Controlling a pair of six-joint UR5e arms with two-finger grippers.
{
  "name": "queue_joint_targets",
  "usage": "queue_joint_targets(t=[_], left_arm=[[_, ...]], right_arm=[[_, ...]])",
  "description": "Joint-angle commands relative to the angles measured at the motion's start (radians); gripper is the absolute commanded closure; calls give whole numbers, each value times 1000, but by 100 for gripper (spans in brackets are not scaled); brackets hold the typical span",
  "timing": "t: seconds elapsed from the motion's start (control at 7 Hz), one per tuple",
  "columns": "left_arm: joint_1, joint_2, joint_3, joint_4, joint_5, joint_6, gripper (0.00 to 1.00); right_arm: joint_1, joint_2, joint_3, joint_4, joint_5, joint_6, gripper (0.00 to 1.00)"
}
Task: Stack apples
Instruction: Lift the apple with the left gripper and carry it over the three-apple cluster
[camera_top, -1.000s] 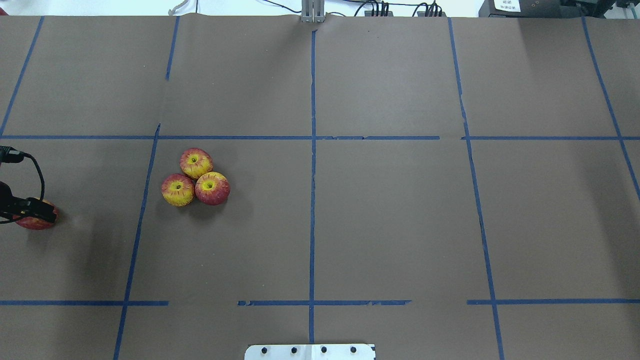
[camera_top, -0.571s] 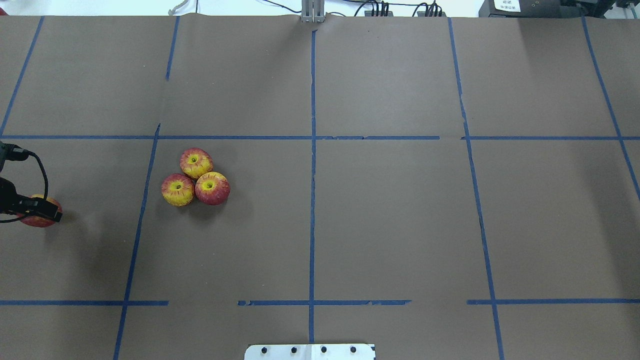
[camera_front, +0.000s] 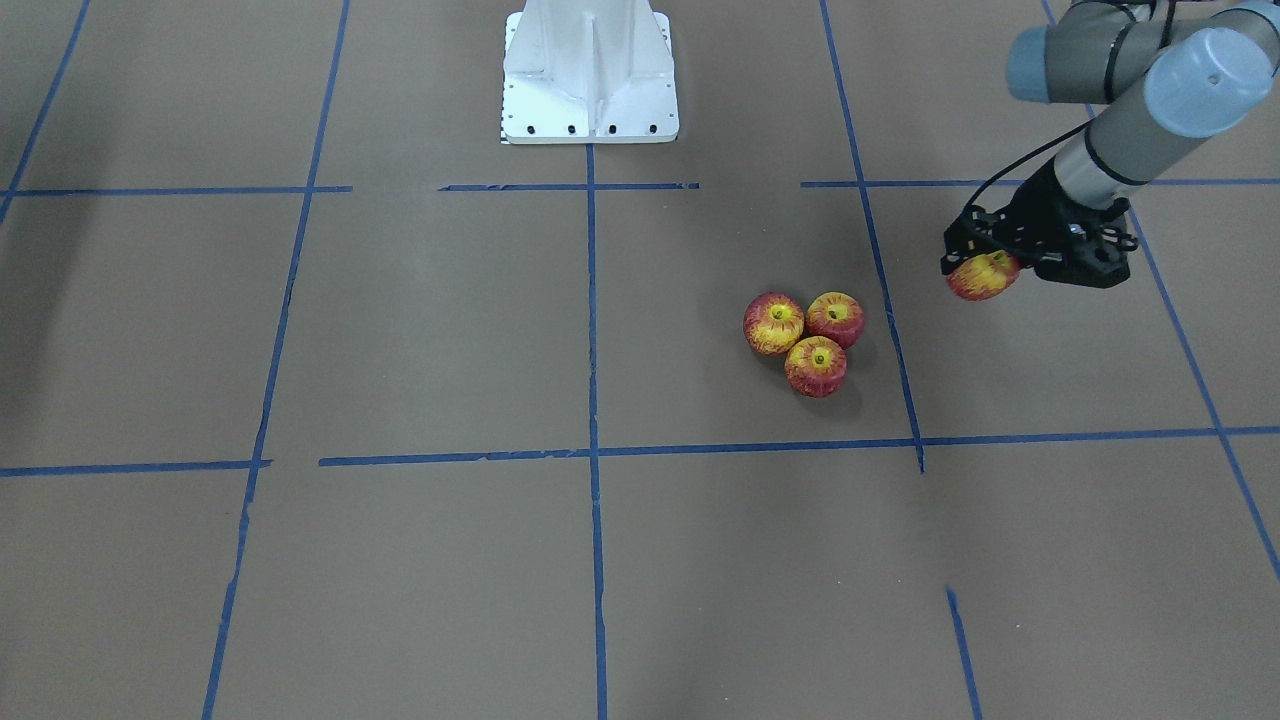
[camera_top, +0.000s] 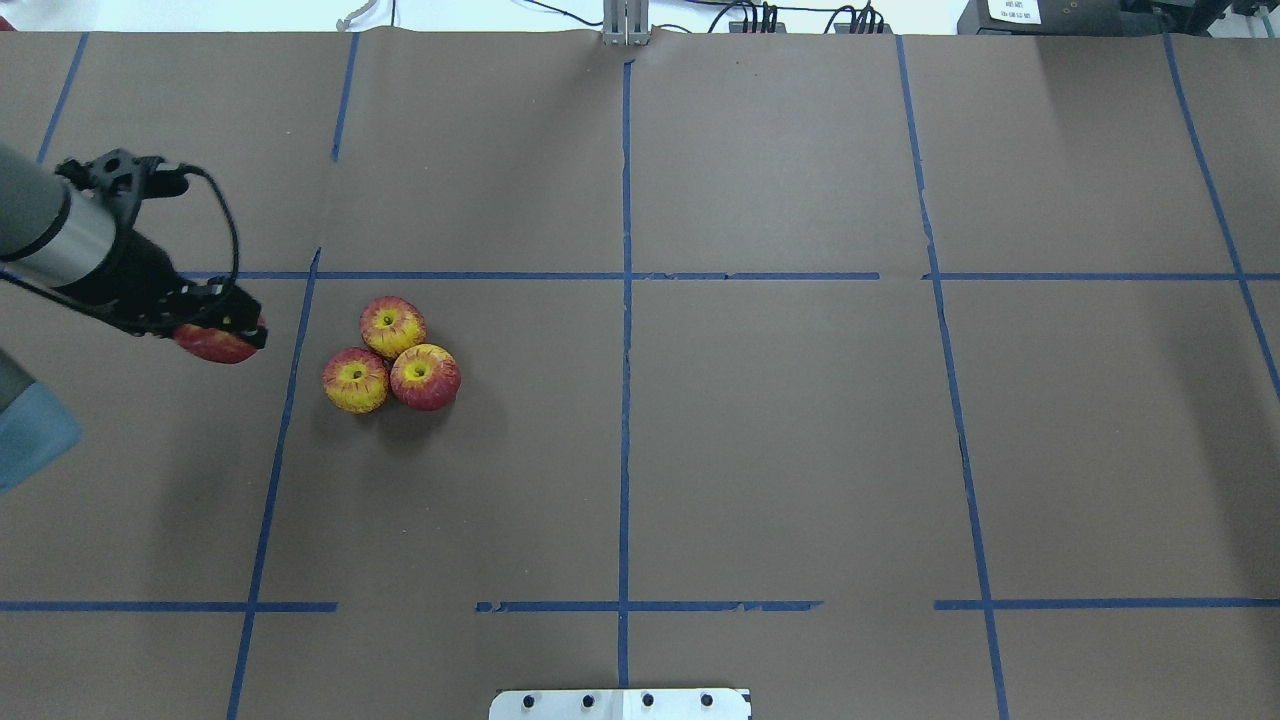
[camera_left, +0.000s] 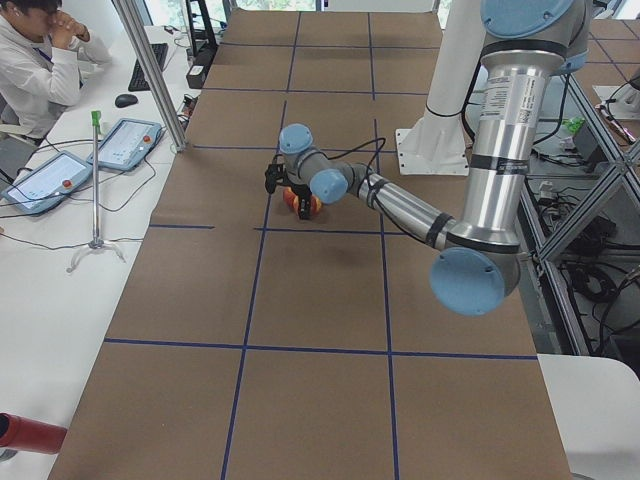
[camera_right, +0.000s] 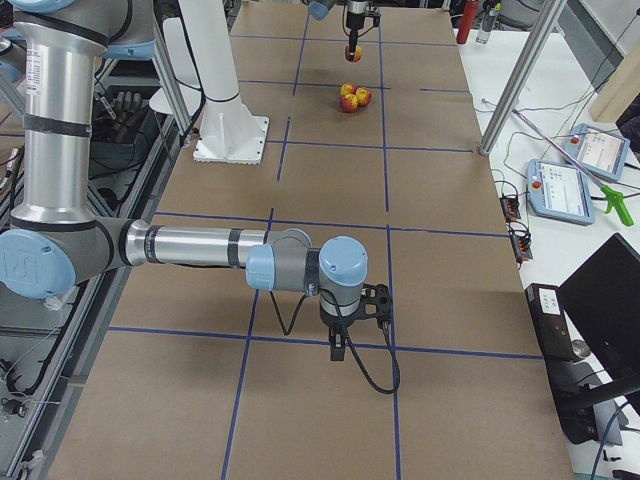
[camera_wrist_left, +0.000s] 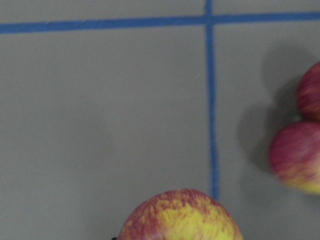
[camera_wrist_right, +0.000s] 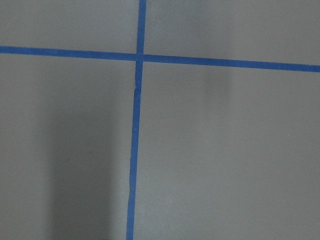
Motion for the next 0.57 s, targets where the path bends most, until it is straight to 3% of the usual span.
queue_joint_targets(t=[0.0,0.43], left_arm=[[132,-189,51,121,137,-99,100],[180,-215,103,115,160,-96,100]], right_arm=[[0,0,0,0,2,0,0],[0,0,0,0,0,0,0]])
